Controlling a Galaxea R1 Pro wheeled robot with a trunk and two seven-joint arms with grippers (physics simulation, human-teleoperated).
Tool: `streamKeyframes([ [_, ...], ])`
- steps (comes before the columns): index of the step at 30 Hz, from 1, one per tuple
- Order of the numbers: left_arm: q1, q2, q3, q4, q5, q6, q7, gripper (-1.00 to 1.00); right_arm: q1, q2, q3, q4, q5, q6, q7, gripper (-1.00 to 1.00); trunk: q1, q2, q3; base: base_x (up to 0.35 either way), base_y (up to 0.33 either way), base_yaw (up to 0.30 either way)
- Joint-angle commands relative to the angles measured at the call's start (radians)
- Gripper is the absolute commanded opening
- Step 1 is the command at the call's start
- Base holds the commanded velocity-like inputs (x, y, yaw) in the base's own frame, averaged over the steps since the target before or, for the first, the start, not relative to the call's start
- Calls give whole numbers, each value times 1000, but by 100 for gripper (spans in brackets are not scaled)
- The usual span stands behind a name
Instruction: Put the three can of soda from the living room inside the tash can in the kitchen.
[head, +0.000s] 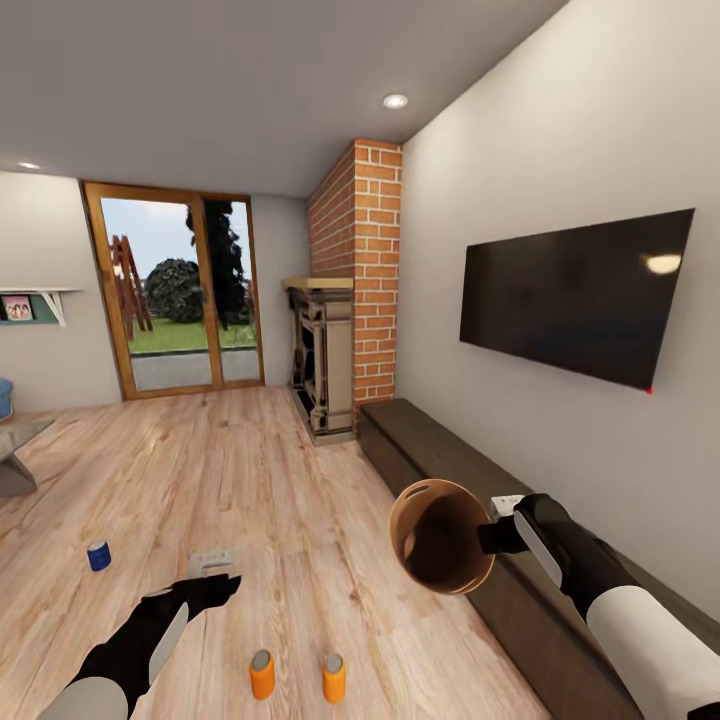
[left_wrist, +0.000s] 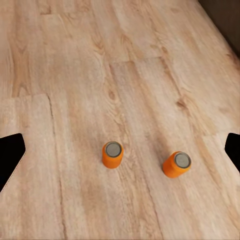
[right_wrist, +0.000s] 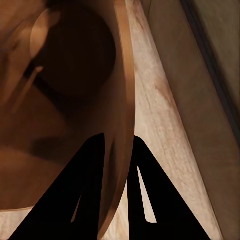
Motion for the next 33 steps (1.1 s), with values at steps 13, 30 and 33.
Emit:
streamKeyframes([
  [13,1,0,0,-1,0,-24,38,100,-1,0,-1,0,-13,0,4,-100,42,-77,-34,0,0,0],
  [30,0,0,0,8,-3,-17,44,100,-1,0,1,-1,-13,0,4,-100,42,-77,-34,217,0,0],
  [33,0,0,0,9,-3,-17,44,100,-1,0,2,-1,-13,0,4,-100,42,-77,-34,328,0,0],
])
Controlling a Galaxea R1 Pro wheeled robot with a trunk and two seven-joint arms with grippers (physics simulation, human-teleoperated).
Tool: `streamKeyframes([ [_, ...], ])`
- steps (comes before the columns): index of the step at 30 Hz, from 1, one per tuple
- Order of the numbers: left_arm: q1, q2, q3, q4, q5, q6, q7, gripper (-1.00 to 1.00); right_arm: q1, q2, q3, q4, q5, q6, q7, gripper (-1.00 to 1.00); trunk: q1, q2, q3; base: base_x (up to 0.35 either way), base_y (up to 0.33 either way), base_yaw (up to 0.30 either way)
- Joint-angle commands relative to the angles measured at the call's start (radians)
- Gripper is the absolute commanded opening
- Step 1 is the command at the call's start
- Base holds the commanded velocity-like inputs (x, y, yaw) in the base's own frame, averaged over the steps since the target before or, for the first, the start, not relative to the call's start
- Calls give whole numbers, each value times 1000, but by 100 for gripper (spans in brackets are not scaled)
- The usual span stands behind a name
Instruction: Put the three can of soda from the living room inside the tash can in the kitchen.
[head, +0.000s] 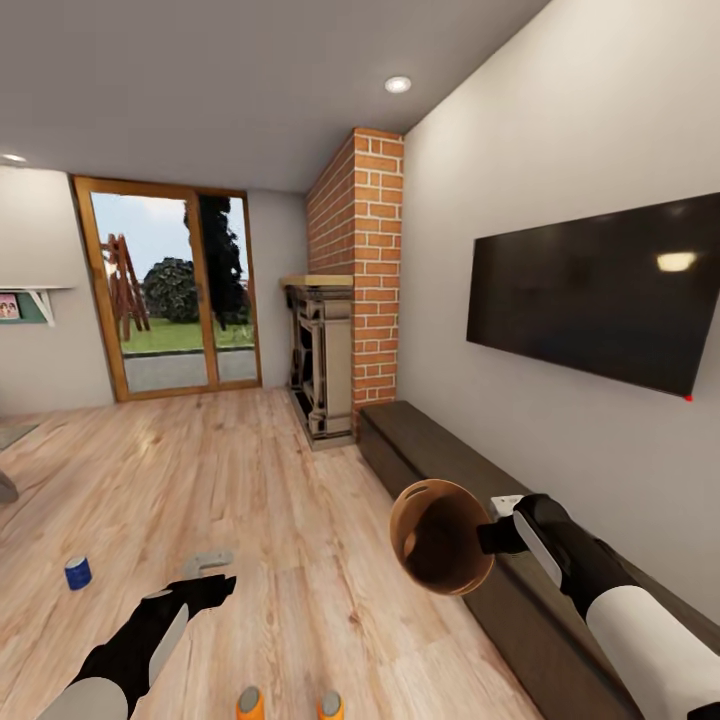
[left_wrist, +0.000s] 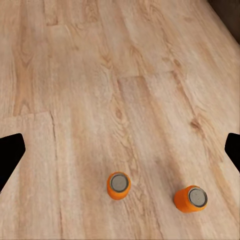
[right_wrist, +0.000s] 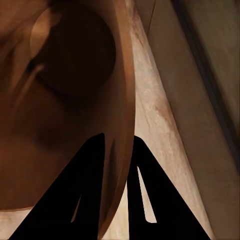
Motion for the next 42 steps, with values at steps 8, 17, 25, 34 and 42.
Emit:
streamKeyframes([
  [8,1,0,0,-6,2,-7,-1,100,-1,1,0,-1,-13,1,3,-100,0,0,-1,150,0,0],
  [17,2,0,0,-4,3,-5,-4,100,-1,13,4,-1,-11,1,2,-100,19,-35,-27,14,0,0],
  [25,2,0,0,-2,3,-5,-7,100,-1,14,5,-1,-11,1,2,-100,50,-91,-64,1,0,0],
  [34,2,0,0,1,3,-6,-9,100,-1,12,-3,-1,-11,2,5,-100,84,-154,-106,0,0,0],
  [42,2,0,0,2,2,-7,-7,100,-49,23,-5,-5,-11,12,4,-100,115,-210,-143,0,0,0],
])
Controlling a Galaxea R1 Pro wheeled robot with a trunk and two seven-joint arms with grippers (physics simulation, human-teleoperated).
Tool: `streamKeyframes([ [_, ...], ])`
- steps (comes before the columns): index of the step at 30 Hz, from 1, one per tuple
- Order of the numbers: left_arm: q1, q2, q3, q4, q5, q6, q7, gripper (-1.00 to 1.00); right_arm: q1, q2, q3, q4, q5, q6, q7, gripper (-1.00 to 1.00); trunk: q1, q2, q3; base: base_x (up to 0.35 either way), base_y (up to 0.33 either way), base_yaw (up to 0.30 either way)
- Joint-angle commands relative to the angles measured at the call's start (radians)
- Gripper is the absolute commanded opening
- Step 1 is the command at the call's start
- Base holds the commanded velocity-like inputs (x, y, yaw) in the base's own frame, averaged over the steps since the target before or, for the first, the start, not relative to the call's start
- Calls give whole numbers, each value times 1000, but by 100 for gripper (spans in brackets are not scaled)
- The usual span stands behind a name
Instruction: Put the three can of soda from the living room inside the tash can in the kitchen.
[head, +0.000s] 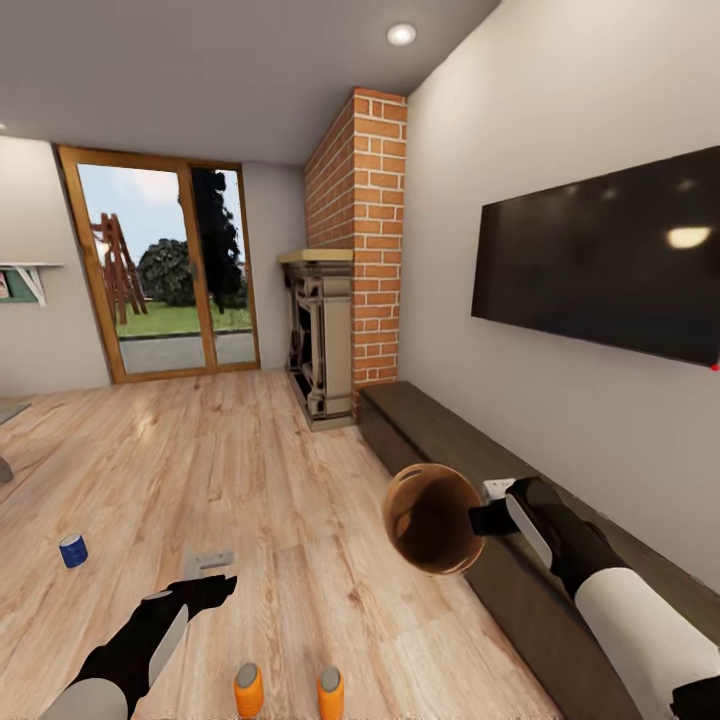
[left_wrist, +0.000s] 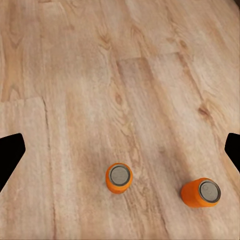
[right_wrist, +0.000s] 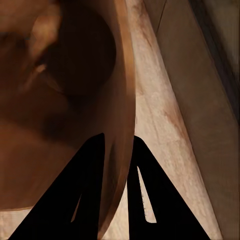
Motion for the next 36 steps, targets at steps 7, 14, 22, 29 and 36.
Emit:
streamKeyframes([
  [7,-1,0,0,0,-2,-2,2,100,-68,9,1,1,-19,35,2,-100,27,-49,-33,0,0,0],
  [14,-1,0,0,0,-2,-2,2,100,-125,10,2,-2,-17,128,1,-100,54,-98,-65,0,0,0],
  [22,-1,-1,0,0,-1,-3,2,100,-149,10,2,0,-19,128,1,-100,84,-154,-103,0,0,0],
  [29,-1,-1,0,1,-2,-3,3,100,-152,11,4,5,-20,128,0,-100,111,-203,-135,0,0,0],
  [36,-1,-2,-2,1,-2,-3,3,100,-152,9,6,6,-19,128,0,-100,138,-252,-168,0,0,0],
])
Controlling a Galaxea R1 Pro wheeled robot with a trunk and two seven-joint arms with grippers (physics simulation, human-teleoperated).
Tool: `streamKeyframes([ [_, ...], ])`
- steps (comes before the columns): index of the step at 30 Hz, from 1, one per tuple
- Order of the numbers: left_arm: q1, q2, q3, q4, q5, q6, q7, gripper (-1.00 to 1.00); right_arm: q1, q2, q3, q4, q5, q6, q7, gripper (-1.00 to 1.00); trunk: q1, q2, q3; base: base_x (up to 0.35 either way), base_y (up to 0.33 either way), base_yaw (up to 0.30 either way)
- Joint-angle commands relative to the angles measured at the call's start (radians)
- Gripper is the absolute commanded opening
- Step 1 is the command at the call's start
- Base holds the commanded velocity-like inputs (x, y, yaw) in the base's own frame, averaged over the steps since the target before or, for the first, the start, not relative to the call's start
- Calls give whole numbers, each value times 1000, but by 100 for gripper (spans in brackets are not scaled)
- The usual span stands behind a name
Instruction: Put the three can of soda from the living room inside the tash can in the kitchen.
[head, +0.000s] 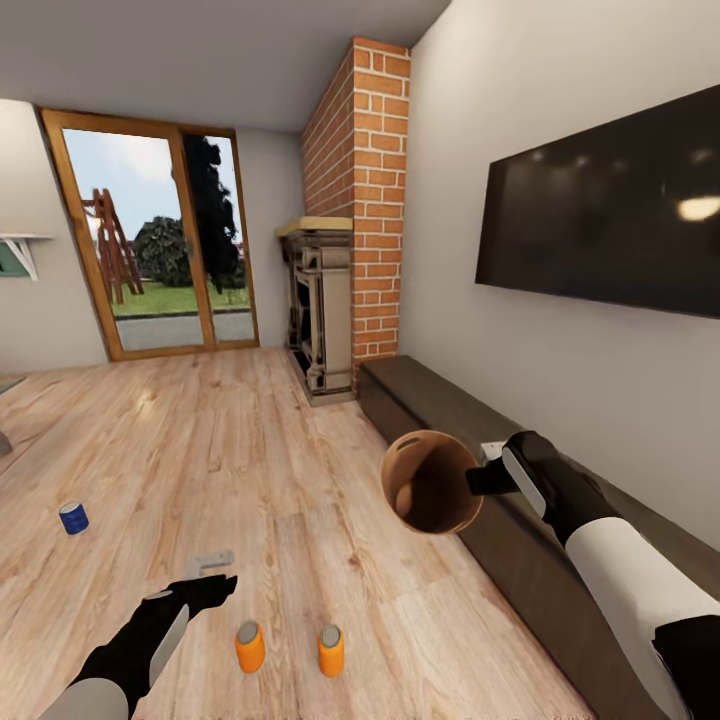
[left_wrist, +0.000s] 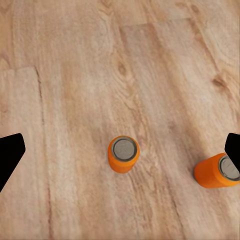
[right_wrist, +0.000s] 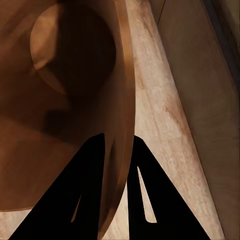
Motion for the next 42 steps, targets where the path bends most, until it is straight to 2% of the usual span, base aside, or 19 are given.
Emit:
streamKeyframes([
  [1,0,0,0,0,0,0,0,100,-1,0,-1,-1,-18,0,4,-100,4,-7,-5,0,0,0],
  [39,0,0,-8,0,-6,0,1,100,1,1,3,28,-19,0,4,-100,149,-273,-181,0,0,0],
  [42,0,0,-9,0,-9,0,1,100,1,0,3,28,-18,0,4,-100,151,-274,-197,0,0,0],
])
